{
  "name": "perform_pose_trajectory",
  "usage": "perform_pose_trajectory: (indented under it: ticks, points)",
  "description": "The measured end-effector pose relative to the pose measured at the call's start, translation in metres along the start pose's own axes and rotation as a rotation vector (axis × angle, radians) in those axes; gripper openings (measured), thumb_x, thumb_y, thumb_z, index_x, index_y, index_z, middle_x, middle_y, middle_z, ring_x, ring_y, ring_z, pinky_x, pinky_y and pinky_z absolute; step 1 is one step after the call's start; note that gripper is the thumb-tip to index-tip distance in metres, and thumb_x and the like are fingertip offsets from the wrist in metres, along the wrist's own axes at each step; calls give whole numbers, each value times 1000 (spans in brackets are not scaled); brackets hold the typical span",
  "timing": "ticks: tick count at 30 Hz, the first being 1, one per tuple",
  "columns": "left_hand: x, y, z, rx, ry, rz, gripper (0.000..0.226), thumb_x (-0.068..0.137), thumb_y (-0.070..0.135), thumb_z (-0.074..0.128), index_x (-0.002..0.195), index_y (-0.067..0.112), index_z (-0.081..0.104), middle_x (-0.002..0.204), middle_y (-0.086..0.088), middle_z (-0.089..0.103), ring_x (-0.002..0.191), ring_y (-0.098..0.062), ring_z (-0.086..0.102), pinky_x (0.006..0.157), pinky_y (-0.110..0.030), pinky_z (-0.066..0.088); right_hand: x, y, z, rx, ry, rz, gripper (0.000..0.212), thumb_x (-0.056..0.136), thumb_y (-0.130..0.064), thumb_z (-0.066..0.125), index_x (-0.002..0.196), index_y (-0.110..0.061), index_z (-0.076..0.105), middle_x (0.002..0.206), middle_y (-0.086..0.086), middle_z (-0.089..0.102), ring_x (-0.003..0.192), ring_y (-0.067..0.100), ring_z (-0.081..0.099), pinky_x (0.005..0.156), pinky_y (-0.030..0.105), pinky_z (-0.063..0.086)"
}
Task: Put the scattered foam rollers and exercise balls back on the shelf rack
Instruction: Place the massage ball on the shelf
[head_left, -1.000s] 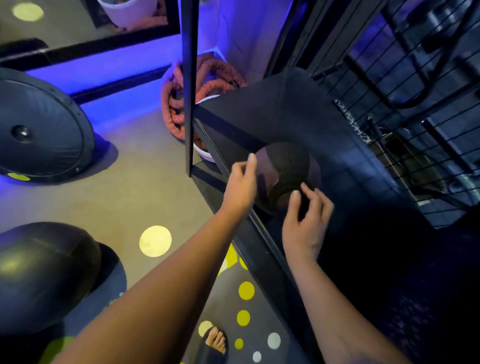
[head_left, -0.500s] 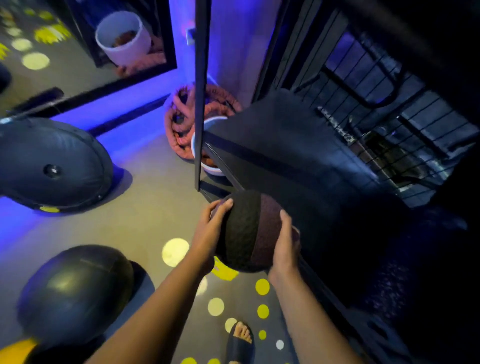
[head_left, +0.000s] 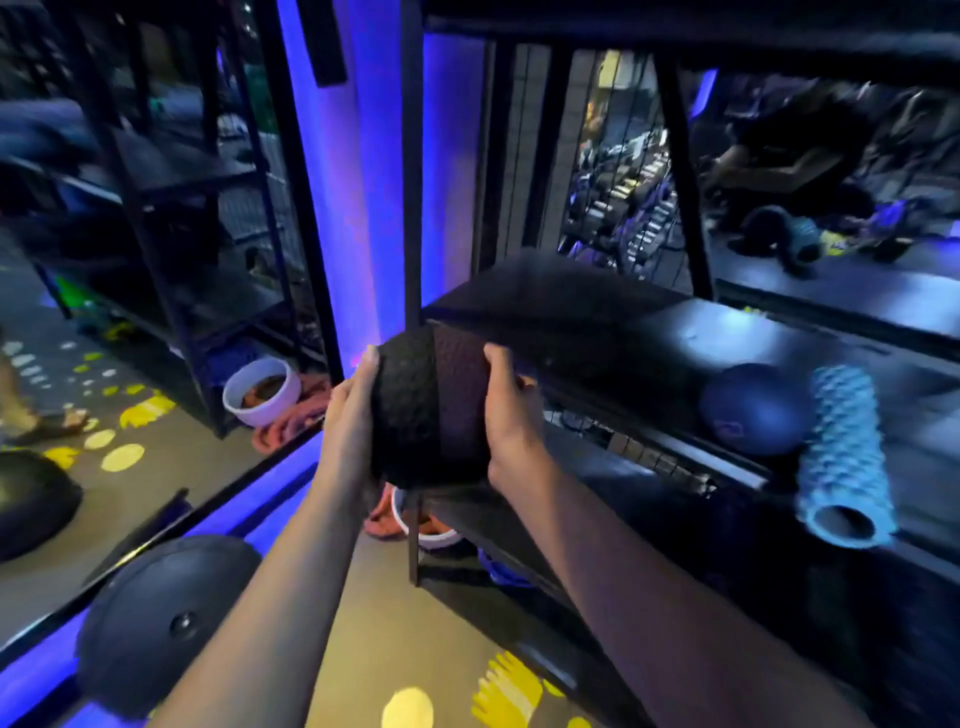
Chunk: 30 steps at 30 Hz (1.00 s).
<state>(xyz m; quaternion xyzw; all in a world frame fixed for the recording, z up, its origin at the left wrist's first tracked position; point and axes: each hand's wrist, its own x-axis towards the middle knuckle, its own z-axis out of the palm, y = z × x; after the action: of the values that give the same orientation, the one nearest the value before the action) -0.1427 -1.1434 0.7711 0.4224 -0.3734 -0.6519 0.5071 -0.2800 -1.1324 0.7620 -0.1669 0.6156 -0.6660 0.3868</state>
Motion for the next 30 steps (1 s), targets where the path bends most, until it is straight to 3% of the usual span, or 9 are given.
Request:
perform_pose_trajectory:
  ticks: [7,11,14,16,19,21,24,27,30]
  points:
    - [70,7,105,137,-152,62,92,56,84,80,127,26,68,120,0,75,110,-20,72,99,-46,56,71,-67,-43,34,143,-71,87,56,-83,59,120,-25,67,113,0,73,106,27,68,101,45,52]
    - [119,-16,168,205,-207,58,94,56,85,76,124,20,68,114,-15,73,103,-16,70,102,-38,52,115,-89,-73,-91,242,-92,97,60,-83,56,136,-24,58,129,4,67,117,31,63,106,45,47]
    - [156,-45,216,332,-256,42,118,40,100,66,134,27,60,125,-4,72,116,-20,67,108,-44,50,145,-97,-103,-231,345,-152,93,75,-82,44,146,-21,48,141,13,58,129,35,55,111,47,40]
    - [171,-63,242,414,-343,18,121,40,102,62,139,33,53,132,-2,67,123,-20,63,111,-43,47,168,-98,-123,-265,408,-149,91,80,-82,38,148,-22,43,146,15,53,131,37,52,112,48,38]
    - [172,-78,270,553,-419,-9,114,50,102,57,143,36,46,136,-3,63,128,-23,59,115,-41,42,195,-98,-143,-323,446,-121,97,76,-86,34,152,-25,36,150,18,46,132,39,48,112,49,37]
    - [170,-81,282,649,-390,67,95,68,91,54,144,35,44,143,-6,56,134,-27,51,116,-42,39,207,-95,-146,-406,457,-164,94,81,-84,36,154,-25,32,149,19,44,133,39,48,112,49,38]
    - [181,-85,303,698,-352,283,58,95,67,53,146,39,51,162,2,35,152,-18,27,123,-37,27,229,-95,-150,-431,497,-309,73,88,-76,42,141,-27,50,136,9,59,126,32,56,106,43,44]
    - [190,-89,322,736,-319,342,44,100,59,49,140,44,57,153,11,47,145,-15,40,121,-36,31,247,-110,-156,-398,476,-328,46,97,-61,47,131,-33,62,125,-4,68,121,23,60,102,37,45]
    - [194,-89,334,722,-246,316,36,99,60,50,130,47,63,141,18,56,133,-12,51,110,-30,39,255,-116,-157,-423,507,-276,42,96,-61,45,127,-39,62,122,-5,69,118,26,62,101,39,47]
